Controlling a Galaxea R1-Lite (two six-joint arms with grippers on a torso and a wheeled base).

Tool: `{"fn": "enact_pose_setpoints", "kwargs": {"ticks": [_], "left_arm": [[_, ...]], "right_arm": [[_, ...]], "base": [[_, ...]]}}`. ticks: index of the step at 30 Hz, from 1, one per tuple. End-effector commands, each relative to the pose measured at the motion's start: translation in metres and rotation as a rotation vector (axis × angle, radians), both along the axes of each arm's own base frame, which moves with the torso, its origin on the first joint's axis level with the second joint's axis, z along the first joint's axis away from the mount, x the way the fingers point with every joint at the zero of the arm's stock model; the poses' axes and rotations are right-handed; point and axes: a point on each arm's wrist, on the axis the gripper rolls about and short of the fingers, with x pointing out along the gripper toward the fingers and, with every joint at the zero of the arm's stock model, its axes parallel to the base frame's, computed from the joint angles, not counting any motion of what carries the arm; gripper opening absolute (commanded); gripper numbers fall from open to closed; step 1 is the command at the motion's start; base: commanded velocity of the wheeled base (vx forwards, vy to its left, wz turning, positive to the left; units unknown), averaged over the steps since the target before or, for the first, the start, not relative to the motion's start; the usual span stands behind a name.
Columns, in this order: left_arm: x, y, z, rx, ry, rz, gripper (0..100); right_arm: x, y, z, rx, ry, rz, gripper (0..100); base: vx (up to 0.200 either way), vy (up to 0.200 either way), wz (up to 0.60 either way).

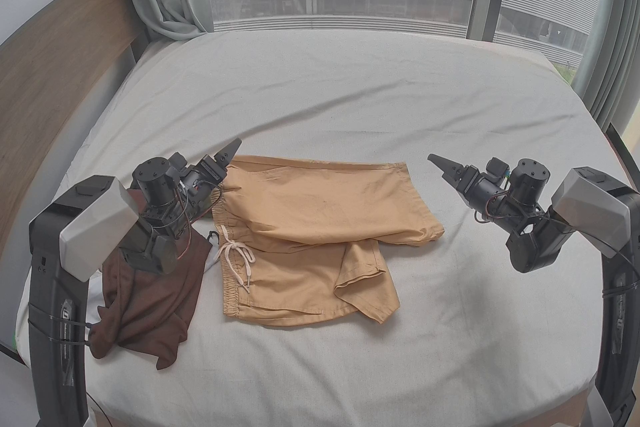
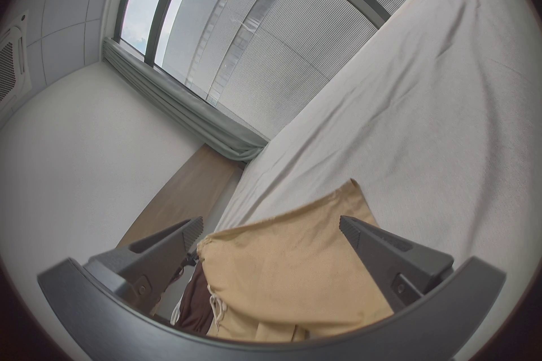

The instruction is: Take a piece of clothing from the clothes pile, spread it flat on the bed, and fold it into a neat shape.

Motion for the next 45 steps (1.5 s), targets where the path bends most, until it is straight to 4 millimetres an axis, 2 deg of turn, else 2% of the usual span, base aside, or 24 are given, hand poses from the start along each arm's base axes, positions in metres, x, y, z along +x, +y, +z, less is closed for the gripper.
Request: {"fn": "enact_pose_setpoints", "kwargs": {"ticks": [1,5,12,14,22,27,31,37,45], "left_arm": [[-0.015,0.008,0.009,0.012,0.053,0.030,100],[-0.029,0.010,0.013,0.022,0.079,0.031,100],[-0.050,0.019,0.007,0.117,0.100,0.040,100],[-0.067,0.022,0.005,0.149,0.081,0.026,100],[-0.104,0.023,0.002,0.158,0.097,-0.073,100],[-0.128,0.027,-0.010,0.171,0.181,-0.149,100],[-0.133,0.029,-0.015,0.173,0.203,-0.185,100],[-0.134,0.021,-0.018,0.177,0.208,-0.200,100],[-0.132,0.022,-0.023,0.177,0.224,-0.196,100]], "right_arm": [[-0.040,0.016,0.011,-0.039,0.008,0.048,100],[-0.058,0.028,0.008,-0.055,0.022,0.085,100],[-0.071,0.044,-0.003,-0.083,0.064,0.132,100],[-0.081,0.054,-0.010,-0.093,0.094,0.167,100],[-0.094,0.080,-0.030,-0.158,0.129,0.219,100],[-0.100,0.092,-0.046,-0.195,0.158,0.260,100],[-0.105,0.098,-0.053,-0.222,0.191,0.281,100],[-0.116,0.107,-0.066,-0.274,0.232,0.288,100],[-0.126,0.118,-0.071,-0.294,0.259,0.329,100]], "base": [[0.000,0.000,0.00],[0.000,0.000,0.00],[0.000,0.000,0.00],[0.000,0.000,0.00],[0.000,0.000,0.00],[0.000,0.000,0.00],[0.000,0.000,0.00],[0.000,0.000,0.00],[0.000,0.000,0.00]]}}
